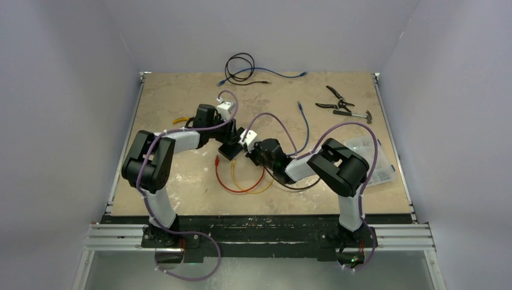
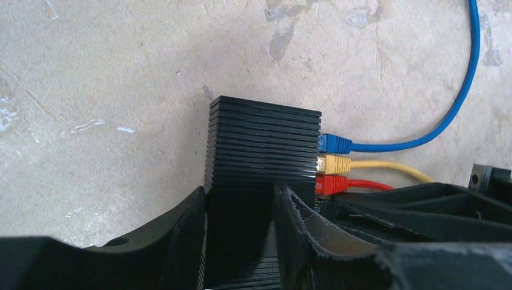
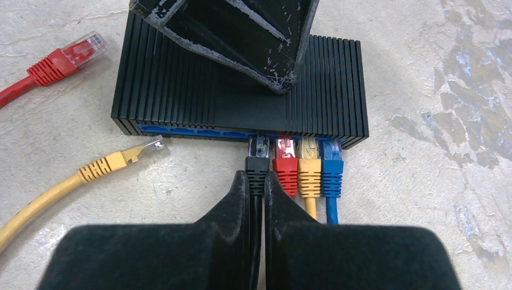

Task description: Insert the plug into the switch port

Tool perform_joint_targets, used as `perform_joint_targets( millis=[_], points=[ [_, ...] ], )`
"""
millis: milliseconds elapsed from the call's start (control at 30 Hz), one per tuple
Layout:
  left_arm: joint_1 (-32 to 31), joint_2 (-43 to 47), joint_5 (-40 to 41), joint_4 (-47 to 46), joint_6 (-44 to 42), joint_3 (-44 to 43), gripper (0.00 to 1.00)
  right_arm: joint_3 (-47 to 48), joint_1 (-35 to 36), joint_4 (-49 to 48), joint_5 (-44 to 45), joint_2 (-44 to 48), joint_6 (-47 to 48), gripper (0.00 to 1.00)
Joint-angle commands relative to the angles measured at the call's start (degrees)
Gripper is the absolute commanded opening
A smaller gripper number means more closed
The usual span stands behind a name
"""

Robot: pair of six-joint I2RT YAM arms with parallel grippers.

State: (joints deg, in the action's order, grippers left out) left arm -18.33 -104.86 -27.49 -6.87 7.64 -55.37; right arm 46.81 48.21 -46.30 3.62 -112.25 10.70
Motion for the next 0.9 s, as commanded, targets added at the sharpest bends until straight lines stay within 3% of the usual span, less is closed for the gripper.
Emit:
perform_joint_targets(
  millis=[0,400,700,867],
  points=[
    [-8.13,-0.19,-21.36,15.01,1.71,2.59,0.4,7.44,-0.57,-17.63,-6.59,-0.01,2.09,0.0],
    [-8.48,-0.52,-24.24,19.01,-1.36,1.1,0.4,10.07,-0.56,-15.19,-6.52,-0.64,3.39,0.0],
    [-4.94,-0.35,-8.03,18.46,-1.39,-0.97,0.43,6.46,-0.57,-11.12,-5.78,4.99,1.0,0.01],
    [-1.34,-1.87,-0.07,17.97,-2.01,-5.28,0.44,1.29,-0.56,-7.69,-3.84,10.72,-1.6,0.19]
  ],
)
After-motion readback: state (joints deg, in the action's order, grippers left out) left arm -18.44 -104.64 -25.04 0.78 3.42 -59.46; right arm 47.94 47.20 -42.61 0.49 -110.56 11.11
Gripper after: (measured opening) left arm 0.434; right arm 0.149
